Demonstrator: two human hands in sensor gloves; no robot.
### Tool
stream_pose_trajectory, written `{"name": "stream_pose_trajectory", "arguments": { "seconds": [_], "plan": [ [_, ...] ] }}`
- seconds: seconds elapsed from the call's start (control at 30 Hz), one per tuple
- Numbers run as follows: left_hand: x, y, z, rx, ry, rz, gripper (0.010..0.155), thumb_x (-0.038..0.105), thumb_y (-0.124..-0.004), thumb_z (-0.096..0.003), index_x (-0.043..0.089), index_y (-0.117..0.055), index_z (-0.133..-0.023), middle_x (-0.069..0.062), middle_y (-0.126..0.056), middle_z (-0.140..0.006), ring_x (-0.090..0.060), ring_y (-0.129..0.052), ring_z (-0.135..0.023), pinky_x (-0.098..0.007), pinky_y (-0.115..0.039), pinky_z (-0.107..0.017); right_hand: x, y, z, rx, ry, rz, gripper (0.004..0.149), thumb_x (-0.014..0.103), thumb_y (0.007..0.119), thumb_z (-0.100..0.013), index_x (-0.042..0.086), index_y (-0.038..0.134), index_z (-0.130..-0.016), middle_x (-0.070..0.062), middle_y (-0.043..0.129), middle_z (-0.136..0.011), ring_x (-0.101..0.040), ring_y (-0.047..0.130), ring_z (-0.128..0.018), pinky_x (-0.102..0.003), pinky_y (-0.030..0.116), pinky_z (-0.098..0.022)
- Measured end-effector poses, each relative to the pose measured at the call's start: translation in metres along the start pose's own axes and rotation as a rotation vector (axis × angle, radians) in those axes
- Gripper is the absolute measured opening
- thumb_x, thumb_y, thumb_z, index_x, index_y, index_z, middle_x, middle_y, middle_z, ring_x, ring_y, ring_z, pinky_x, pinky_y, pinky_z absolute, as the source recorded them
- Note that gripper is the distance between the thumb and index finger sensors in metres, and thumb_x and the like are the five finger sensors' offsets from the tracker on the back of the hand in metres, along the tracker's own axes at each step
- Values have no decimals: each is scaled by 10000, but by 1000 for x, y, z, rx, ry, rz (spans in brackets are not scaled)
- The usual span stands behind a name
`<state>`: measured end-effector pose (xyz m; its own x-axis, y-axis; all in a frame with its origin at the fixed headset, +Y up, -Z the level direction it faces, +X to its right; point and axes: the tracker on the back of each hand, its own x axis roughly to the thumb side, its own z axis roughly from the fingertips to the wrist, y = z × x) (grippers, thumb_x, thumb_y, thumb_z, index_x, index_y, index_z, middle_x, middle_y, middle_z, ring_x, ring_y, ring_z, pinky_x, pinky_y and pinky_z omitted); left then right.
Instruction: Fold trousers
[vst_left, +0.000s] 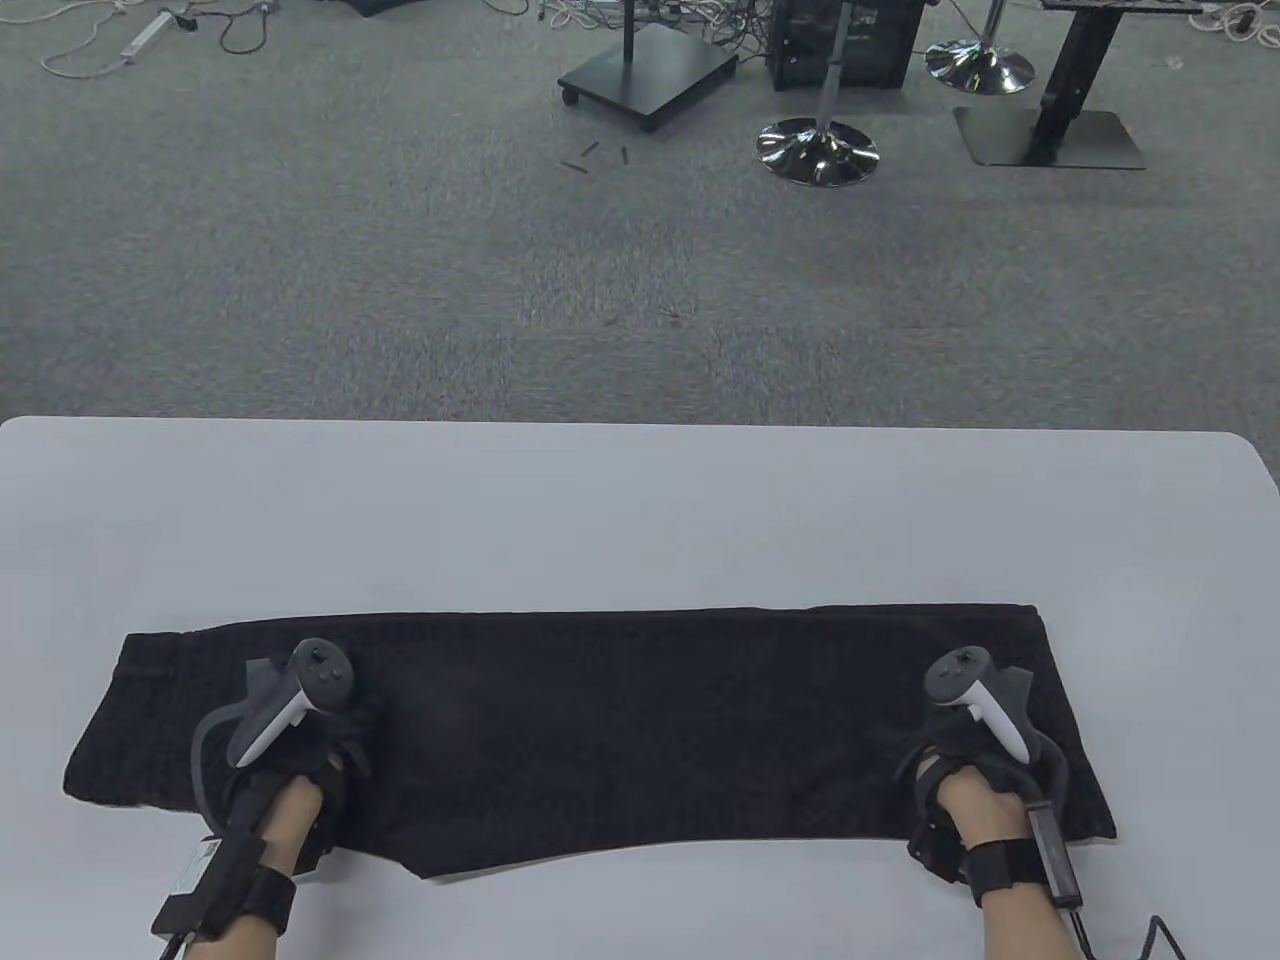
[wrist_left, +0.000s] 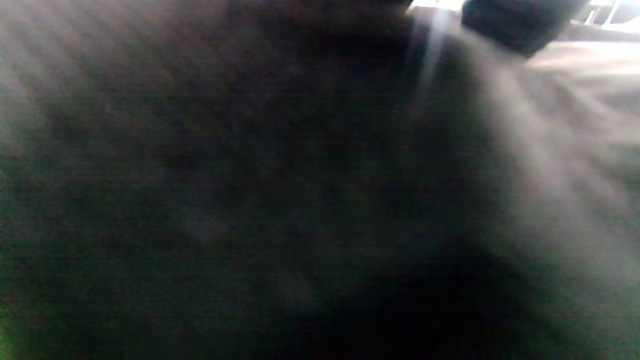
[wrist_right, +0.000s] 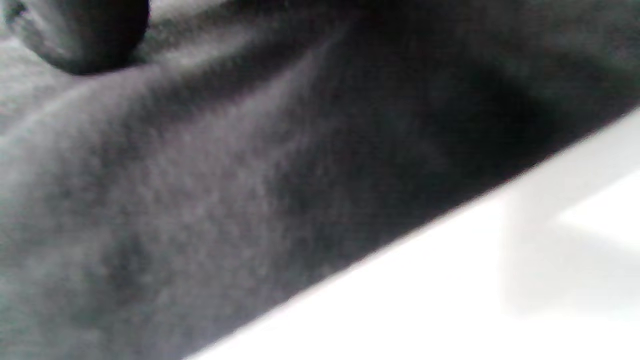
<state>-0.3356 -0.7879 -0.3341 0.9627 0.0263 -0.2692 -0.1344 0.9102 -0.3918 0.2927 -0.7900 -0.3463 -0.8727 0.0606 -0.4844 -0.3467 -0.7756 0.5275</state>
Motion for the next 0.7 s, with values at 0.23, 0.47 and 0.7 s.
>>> {"name": "stream_pose_trajectory", "arguments": {
  "seconds": [0.23, 0.47, 0.7],
  "plan": [
    [-6, -2, 4, -27, -15, 25, 795, 669, -651, -522, 361, -301, -1166, 87, -273, -1223, -272, -284, -1201, -615, -379, -828, -4, -39, 6, -68, -5, -167, 799, 603, 705, -455, 309, 259, -1050, -25, 127, -1155, -390, 184, -1094, -648, 250, -774],
    [-8, -6, 5, -33, -19, 68, 797, 663, -628, -526, 365, -252, -1162, 90, -213, -1221, -264, -214, -1198, -621, -309, -826, -6, -46, -25, -142, -72, -324, 689, 525, 725, -477, 404, 337, -1033, 80, 210, -1160, -315, 96, -1096, -634, 171, -776],
    [-12, -8, 7, -22, -28, 86, 794, 661, -635, -524, 359, -269, -1161, 80, -221, -1220, -261, -217, -1196, -623, -306, -823, -5, -36, -20, -65, 14, -76, 689, 537, 716, -481, 358, 362, -1044, 52, 212, -1158, -335, 221, -1100, -622, 217, -782]
  ]
}}
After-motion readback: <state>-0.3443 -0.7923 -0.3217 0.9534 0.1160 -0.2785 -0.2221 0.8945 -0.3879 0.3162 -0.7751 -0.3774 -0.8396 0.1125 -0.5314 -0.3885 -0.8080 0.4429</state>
